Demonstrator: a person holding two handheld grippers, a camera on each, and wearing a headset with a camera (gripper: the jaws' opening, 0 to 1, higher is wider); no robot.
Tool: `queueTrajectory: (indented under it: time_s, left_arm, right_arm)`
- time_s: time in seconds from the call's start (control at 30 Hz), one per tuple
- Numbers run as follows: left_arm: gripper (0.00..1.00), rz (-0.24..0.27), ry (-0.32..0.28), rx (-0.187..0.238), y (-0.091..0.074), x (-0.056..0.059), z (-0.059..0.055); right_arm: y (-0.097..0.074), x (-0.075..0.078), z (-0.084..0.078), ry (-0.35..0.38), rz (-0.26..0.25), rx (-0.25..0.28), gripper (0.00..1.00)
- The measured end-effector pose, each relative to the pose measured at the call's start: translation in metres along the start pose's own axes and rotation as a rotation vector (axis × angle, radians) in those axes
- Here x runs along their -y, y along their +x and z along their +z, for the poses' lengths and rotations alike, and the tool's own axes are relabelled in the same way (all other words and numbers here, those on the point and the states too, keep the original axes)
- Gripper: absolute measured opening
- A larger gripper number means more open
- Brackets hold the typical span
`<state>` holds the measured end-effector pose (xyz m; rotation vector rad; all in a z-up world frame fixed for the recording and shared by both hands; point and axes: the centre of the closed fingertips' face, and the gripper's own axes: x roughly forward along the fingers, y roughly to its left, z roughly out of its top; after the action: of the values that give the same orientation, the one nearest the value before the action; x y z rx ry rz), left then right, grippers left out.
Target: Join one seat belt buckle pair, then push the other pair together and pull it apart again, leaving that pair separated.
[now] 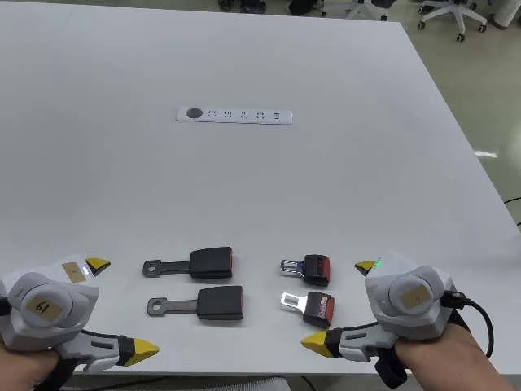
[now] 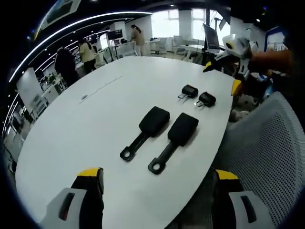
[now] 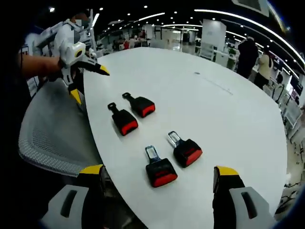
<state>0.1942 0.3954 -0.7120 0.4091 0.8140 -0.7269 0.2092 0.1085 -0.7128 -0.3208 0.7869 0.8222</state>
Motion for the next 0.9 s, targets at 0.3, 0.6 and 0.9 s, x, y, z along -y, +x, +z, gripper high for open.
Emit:
queueTrajectory:
  time_s: [0.3, 0.6, 0.9]
  left_arm:
    - [1.0, 0.015, -0.02, -0.014, 0.003, -0.004, 0.003]
    - [1.0, 0.004, -0.007, -0.022, 0.002, 0.001, 0.005]
    - [1.0, 0.028, -0.02, -0.039, 0.001, 0.001, 0.002]
  right_arm:
    - [0.004, -0.002, 0.009, -0.038, -0.005, 0.003, 0.96]
    - [0.006, -0.008, 0.017, -0.03, 0.006, 0.029, 0.96]
    - [-0.004, -0.001, 0.007, -0.009, -0.008, 0.018, 0.94]
